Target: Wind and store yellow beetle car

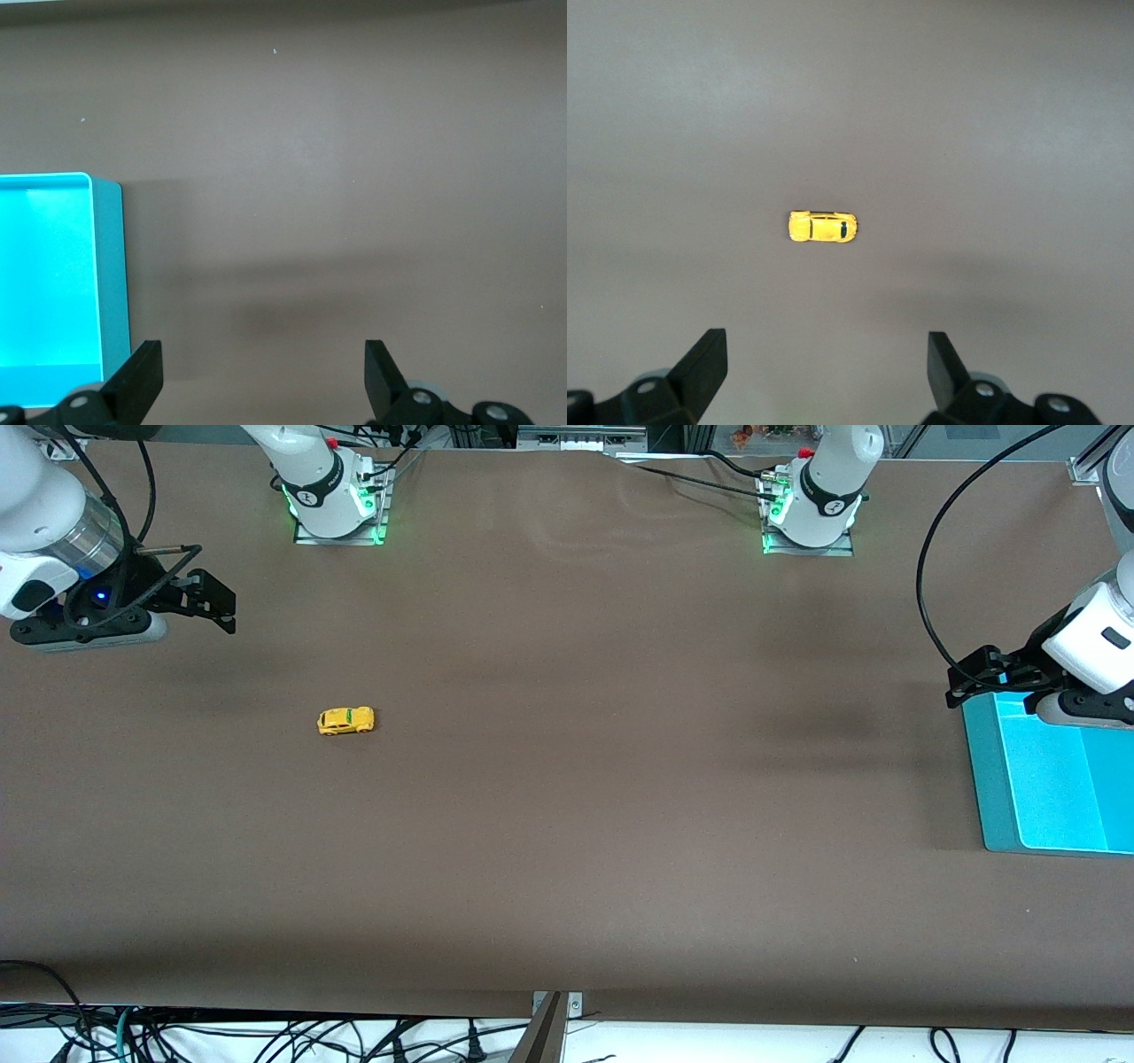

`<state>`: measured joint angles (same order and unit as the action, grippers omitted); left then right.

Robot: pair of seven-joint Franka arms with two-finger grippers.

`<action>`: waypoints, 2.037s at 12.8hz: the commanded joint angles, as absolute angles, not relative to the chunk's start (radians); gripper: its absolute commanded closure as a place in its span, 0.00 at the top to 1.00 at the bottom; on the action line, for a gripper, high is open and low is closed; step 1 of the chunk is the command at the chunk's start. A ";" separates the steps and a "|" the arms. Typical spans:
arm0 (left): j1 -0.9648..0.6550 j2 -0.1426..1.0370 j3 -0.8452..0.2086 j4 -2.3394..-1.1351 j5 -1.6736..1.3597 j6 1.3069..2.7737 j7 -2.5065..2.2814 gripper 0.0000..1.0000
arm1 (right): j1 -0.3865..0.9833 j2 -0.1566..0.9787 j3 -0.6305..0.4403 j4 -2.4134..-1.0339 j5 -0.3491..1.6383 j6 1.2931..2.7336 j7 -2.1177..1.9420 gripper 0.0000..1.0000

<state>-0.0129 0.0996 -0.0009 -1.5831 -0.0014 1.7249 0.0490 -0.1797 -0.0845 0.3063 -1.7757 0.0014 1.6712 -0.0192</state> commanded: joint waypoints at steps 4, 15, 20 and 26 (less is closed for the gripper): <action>-0.006 0.120 0.000 -1.552 0.009 1.710 0.041 1.00 | -0.164 -0.078 0.290 -1.747 0.026 1.629 -0.026 1.00; -0.002 0.126 0.000 -1.540 0.011 1.712 0.044 1.00 | -0.164 -0.071 0.290 -1.752 0.025 1.623 -0.044 1.00; -0.017 0.127 0.000 -1.537 0.009 1.712 0.038 1.00 | -0.160 -0.063 0.293 -1.755 0.021 1.631 -0.037 1.00; -0.037 0.127 -0.002 -1.534 0.012 1.713 0.038 1.00 | -0.158 -0.064 0.296 -1.761 0.015 1.632 -0.037 1.00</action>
